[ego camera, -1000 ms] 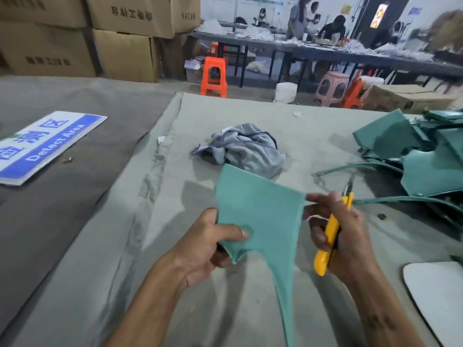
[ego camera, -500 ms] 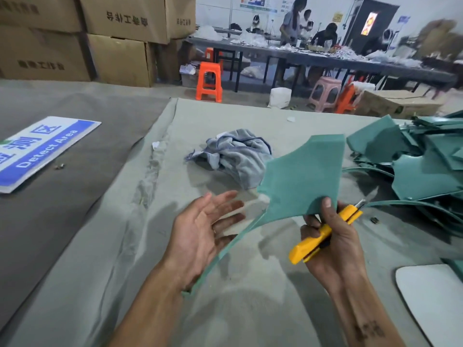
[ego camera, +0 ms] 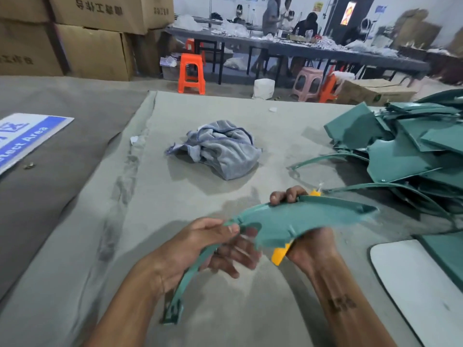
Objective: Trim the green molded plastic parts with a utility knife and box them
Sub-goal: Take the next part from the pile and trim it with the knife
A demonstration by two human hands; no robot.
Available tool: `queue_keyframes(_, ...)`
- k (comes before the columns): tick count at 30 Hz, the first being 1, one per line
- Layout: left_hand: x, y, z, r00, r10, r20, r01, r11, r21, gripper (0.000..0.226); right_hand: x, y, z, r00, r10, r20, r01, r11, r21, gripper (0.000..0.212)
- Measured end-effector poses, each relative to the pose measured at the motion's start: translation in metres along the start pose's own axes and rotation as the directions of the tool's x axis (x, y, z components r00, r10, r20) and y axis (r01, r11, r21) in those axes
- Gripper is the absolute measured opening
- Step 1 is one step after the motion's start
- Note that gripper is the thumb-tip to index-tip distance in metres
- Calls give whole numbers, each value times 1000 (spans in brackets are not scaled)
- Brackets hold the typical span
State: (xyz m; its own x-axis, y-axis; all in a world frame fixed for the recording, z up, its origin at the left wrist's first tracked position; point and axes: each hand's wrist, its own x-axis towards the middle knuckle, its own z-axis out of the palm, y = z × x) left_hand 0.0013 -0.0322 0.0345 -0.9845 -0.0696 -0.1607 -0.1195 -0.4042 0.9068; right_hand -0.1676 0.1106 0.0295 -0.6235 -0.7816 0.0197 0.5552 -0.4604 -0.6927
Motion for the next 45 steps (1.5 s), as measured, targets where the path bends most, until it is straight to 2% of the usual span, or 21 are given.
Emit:
queue_keyframes(1, 0, -1, 1, 999, -45, 24, 44, 999, 24, 53, 0, 0, 3, 1000, -4, -23, 2, 997, -80, 16)
queue_keyframes(2, -1, -2, 1, 996, -87, 26, 85, 995, 44, 58, 1, 0, 6, 999, 0, -38, -5, 990, -138, 10)
queue_keyframes(4, -2, -2, 5, 994, -108, 3, 108, 993, 41, 60, 2, 3, 2, 997, -19, -78, 1, 977, -215, 22)
queue_keyframes(6, -1, 0, 7, 998, -61, -31, 61, 998, -11, 63, 2, 5, 0, 990, -71, -119, 30, 950, -312, 18)
queue_keyframes(8, 0, 3, 7, 998, 10, -63, -13, 999, -42, 65, 3, 9, -1, 992, -89, -86, 46, 907, -418, 17)
queue_keyframes(10, 1, 5, 4, 990, 90, -105, -99, 992, -76, 56, 4, 13, -3, 991, -116, -68, 65, 856, -514, 22)
queue_keyframes(14, -4, 11, -3, 967, 226, -116, -244, 953, -179, 32, 9, 10, -9, 911, -365, -190, 167, 750, -640, 8)
queue_keyframes(16, -8, 16, -9, 938, 283, -201, -315, 938, -148, 20, 9, 2, -16, 878, -450, -164, 232, 699, -676, 22)
queue_keyframes(19, -13, 22, -16, 903, 312, -295, -351, 932, -88, 20, 4, -9, -21, 845, -528, -89, 289, 590, -754, 38)
queue_keyframes(21, -16, 23, -18, 902, 310, -301, -342, 938, -59, 21, 2, -11, -21, 819, -572, -37, 304, 488, -818, 50)
queue_keyframes(24, -15, 23, -18, 921, 287, -263, -311, 949, -53, 18, 0, -11, -18, 804, -589, 83, 294, 273, -916, 64)
queue_keyframes(26, -14, 21, -19, 936, 247, -252, -271, 960, -66, 35, -1, -11, -17, 797, -592, 122, 288, 195, -938, 63)
queue_keyframes(29, -12, 19, -19, 945, 243, -220, -261, 964, -58, 25, -2, -12, -17, 778, -611, 147, 285, 133, -949, 60)
queue_keyframes(32, -12, 19, -17, 950, 231, -212, -244, 969, -40, 33, 0, -15, -23, 773, -614, 157, 257, 77, -963, 53)
queue_keyframes(36, -11, 19, -16, 954, 213, -212, -217, 976, 1, 46, 3, -25, -38, 741, -671, 26, 100, 72, -992, 53)
queue_keyframes(38, -10, 16, -18, 948, 218, -232, -219, 976, 23, 32, 0, -31, -40, 734, -669, 117, 151, -7, -989, 59)
queue_keyframes(40, -9, 15, -19, 946, 217, -239, -217, 976, 24, 30, -3, -35, -42, 722, -634, 276, 286, -90, -954, 57)
queue_keyframes(41, -8, 15, -19, 949, 215, -232, -216, 976, 21, 29, -3, -35, -43, 718, -621, 316, 307, -125, -943, 54)
queue_keyframes(43, -9, 16, -18, 956, 210, -206, -208, 978, 28, 28, 0, -33, -45, 744, -622, 243, 200, -140, -970, 52)
queue_keyframes(45, -9, 15, -18, 962, 199, -185, -194, 980, 47, 27, 2, -32, -47, 752, -658, 40, 22, -35, -999, 50)
